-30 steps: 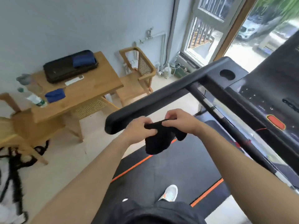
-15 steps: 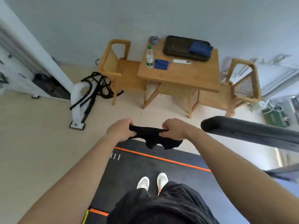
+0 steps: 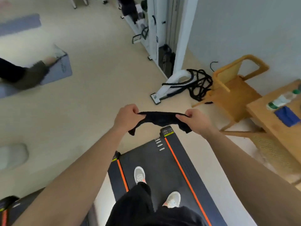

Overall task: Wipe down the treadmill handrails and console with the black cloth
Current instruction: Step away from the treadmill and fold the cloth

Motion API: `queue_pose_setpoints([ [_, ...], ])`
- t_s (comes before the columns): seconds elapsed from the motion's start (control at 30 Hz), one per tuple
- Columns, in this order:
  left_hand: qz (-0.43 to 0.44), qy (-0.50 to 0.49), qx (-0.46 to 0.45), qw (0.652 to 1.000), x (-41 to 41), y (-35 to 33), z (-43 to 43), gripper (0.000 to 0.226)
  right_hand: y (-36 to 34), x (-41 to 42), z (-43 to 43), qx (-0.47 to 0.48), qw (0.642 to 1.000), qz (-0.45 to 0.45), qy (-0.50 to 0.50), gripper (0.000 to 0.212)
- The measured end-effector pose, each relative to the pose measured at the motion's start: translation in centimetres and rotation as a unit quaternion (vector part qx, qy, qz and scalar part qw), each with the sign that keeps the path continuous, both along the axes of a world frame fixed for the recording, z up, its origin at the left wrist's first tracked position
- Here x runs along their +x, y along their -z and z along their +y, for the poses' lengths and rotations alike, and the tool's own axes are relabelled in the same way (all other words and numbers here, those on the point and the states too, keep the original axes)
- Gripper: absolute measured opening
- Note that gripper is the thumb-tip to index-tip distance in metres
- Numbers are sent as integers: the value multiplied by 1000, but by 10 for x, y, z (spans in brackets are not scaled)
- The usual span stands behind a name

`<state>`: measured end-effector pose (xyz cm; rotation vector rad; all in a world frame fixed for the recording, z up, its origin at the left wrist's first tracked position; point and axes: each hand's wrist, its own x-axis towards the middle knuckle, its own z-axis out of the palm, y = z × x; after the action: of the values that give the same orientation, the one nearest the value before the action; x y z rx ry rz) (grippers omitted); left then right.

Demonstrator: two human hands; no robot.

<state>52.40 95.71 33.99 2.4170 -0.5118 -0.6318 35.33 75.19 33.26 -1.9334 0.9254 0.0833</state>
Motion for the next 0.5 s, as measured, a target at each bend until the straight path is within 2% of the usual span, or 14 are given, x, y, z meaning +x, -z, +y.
queue_pose_setpoints([
  [0.1,131,-87,-78,984,41,-2,23,28,-5,54,13,19,998,-45,43,40],
  [0.17,244,-149,-154,946,72,-5,35,29,-8,93,20,60,993,-77,69,35],
  [0.23,331,-170,-238,897,105,-14,42,25,-12,130,22,108,984,-107,97,26],
  [0.37,382,-182,-351,835,166,-33,32,20,-29,195,25,232,954,-155,114,14],
  [0.43,385,-184,-372,824,187,-42,15,21,-39,222,25,265,943,-163,116,15],
  [0.5,372,-169,-375,833,202,-49,-5,25,-47,245,24,305,923,-176,152,15],
])
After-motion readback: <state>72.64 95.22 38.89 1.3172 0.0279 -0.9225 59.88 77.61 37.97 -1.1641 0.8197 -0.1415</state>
